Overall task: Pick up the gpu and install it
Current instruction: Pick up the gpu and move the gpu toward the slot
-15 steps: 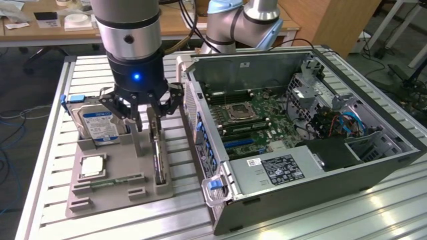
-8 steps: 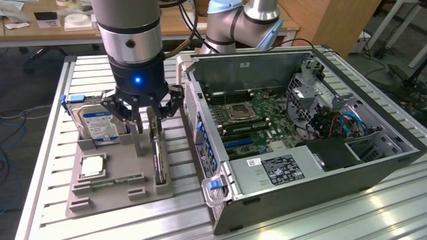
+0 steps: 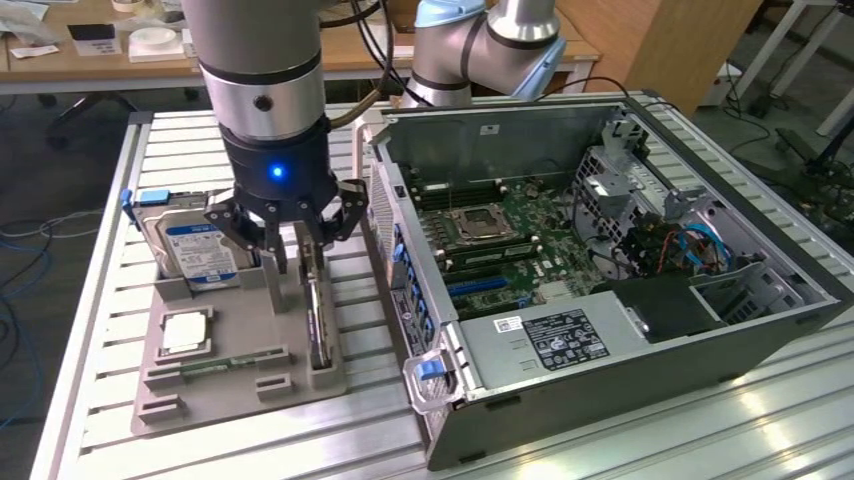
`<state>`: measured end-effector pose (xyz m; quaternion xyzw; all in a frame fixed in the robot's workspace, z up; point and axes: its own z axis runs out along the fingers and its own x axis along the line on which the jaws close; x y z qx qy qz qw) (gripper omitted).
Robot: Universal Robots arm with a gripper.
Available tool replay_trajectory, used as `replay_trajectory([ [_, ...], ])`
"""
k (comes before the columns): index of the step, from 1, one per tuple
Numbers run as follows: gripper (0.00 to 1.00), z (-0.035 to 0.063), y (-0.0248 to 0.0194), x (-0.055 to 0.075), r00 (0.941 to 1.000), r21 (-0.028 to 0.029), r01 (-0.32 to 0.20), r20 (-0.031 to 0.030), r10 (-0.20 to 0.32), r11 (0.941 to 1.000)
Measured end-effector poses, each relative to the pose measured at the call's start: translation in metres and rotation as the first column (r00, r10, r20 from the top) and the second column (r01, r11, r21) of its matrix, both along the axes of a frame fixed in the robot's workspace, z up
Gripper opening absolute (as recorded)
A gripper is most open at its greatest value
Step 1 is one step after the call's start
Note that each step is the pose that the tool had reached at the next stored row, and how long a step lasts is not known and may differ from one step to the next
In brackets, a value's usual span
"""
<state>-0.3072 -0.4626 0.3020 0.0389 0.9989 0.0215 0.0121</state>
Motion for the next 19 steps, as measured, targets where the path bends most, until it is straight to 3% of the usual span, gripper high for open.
replay_trajectory([
  [19, 0.43, -0.0056, 0.0000, 0.0057, 1.0000, 0.0001, 0.000, 0.0002, 0.000, 1.0000],
])
